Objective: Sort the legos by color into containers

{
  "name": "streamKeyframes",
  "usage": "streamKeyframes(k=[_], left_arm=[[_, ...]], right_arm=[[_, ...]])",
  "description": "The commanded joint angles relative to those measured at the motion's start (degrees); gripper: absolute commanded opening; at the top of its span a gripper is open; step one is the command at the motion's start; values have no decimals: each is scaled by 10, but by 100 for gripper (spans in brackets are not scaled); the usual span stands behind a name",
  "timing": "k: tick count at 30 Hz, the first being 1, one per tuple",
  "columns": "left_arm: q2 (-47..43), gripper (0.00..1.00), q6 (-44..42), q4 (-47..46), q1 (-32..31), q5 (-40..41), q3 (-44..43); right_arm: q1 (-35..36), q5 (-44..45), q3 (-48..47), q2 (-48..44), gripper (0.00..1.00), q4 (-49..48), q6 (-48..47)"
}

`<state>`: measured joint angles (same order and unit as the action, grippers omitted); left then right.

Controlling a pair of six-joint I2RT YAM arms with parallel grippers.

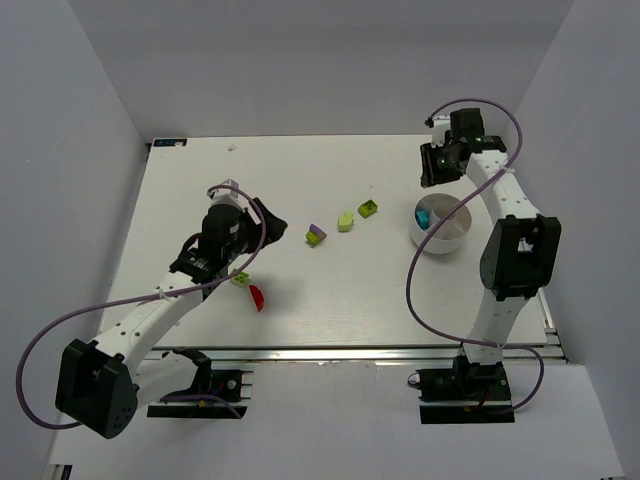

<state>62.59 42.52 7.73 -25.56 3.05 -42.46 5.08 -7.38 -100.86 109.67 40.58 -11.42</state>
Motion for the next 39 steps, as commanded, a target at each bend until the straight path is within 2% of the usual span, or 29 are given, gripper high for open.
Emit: streamKeyframes(k=[1, 13, 19, 23, 31, 34, 39], left_arm=[[-1, 83, 3, -13, 2, -11, 2], [5, 83, 3, -16, 2, -12, 1], [16, 83, -2, -23, 2, -25, -5], [22, 83, -8, -29, 2, -52, -7], [39, 83, -16, -45, 0, -71, -17], [55, 82, -21, -50, -8, -74, -27], [131, 80, -60, -41, -46, -60, -95]], right_arm=[[-4, 9, 10, -5, 0, 4, 19], [-13, 22, 31, -5, 1, 13, 8], [-17, 22, 37, -1, 14, 12, 5], [-22, 26, 31, 7, 29, 11, 0], [-29, 18, 24, 11, 39, 21, -7], [-30, 11, 21, 2, 52, 24, -11], [-32, -4, 6, -13, 64, 30, -21]])
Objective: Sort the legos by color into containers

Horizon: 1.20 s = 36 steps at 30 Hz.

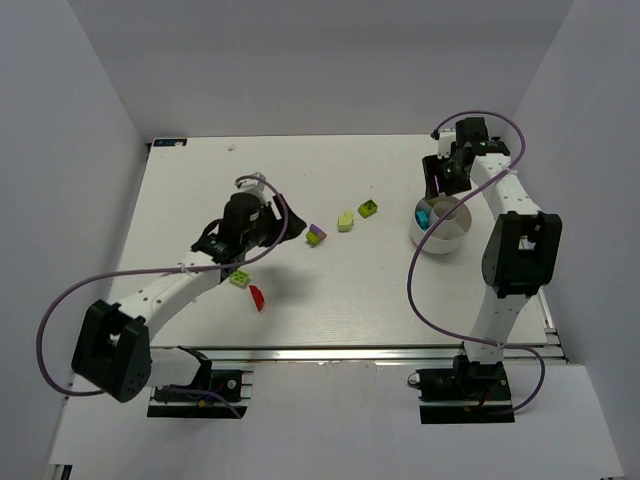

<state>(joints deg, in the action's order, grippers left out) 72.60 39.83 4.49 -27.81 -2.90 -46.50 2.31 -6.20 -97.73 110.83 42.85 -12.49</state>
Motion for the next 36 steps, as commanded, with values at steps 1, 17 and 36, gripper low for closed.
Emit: streamKeyframes(k=[1, 17, 36], left_arm=[[46, 78, -41, -3, -29, 1, -70], [406, 56, -327, -57, -96, -119, -404], [616, 71, -443, -41, -128, -4, -591]], right_arm=[[-5, -30, -30, -32, 66, 9, -14], [-137, -472, 94, -194, 35, -55, -182], [-179, -530, 133, -223, 58, -87, -141]])
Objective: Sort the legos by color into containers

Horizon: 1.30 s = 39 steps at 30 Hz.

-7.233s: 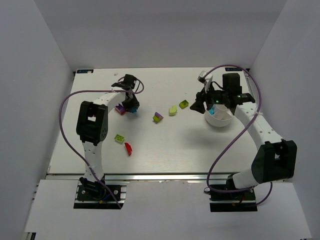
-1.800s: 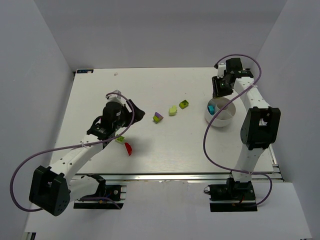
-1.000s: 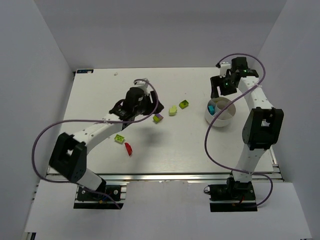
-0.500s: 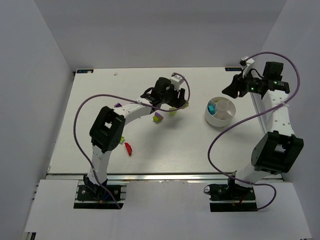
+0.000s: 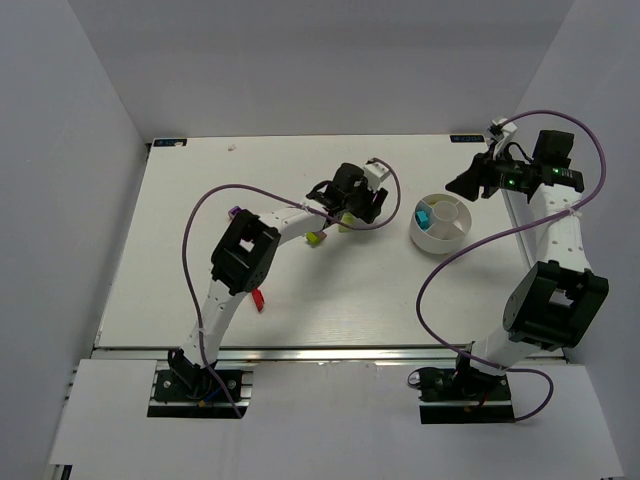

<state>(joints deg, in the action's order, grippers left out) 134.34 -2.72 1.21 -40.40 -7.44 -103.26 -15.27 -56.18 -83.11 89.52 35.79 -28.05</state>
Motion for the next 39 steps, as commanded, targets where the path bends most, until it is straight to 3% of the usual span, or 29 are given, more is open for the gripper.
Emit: streamKeyframes(k=[1, 9, 12, 16, 20, 29, 39], left_arm=[[2, 71, -18, -8, -2, 48, -25], [36, 64, -4, -31, -2, 67, -28], [46, 57, 3, -35, -2, 64, -26], [45, 32, 11, -43, -2, 67, -20], [20, 21, 20, -81, -3, 63, -1], [-51, 19, 118, -151, 2, -23, 2], [-17, 20, 303, -281, 2, -185, -34]], right_arm=[[-4, -31, -14, -11, 58, -18, 18], [-7, -43, -16, -14, 58, -17, 24], [-10, -44, -16, -15, 58, -16, 27], [-14, -45, -14, -17, 58, -16, 28], [-16, -47, -6, -19, 58, -16, 28], [-19, -49, 5, -21, 58, -15, 27], [-27, -53, 20, -28, 58, -17, 27]])
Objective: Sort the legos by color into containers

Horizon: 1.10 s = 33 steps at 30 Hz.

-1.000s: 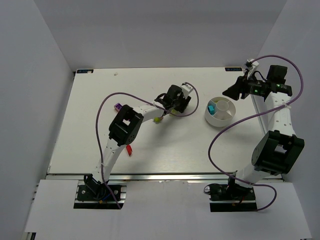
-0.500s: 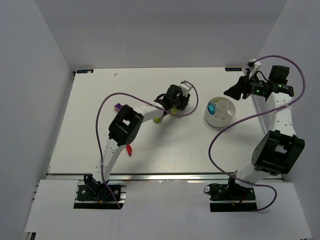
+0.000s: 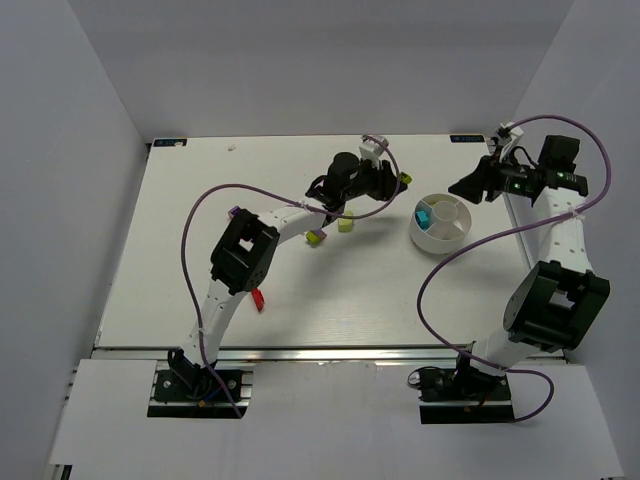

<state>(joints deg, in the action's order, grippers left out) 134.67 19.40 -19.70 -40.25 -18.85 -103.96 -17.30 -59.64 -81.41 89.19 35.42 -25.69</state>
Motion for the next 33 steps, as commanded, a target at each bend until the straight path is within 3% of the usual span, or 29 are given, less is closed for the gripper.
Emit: streamKeyframes(k=[1, 10, 19, 33], left_arm=[[-15, 21, 109, -85, 1, -81, -30], [57, 25, 174, -139, -19, -76, -101], [125, 27, 166, -107, -44, -15, -193], [169, 36, 148, -55, -69, 12, -240]], right_arm=[[-8, -21, 4, -24, 58, -14, 3], [-25, -36, 6, -30, 58, -29, 19], [-44, -57, 18, -37, 58, -35, 28], [-56, -70, 26, -40, 58, -36, 31]])
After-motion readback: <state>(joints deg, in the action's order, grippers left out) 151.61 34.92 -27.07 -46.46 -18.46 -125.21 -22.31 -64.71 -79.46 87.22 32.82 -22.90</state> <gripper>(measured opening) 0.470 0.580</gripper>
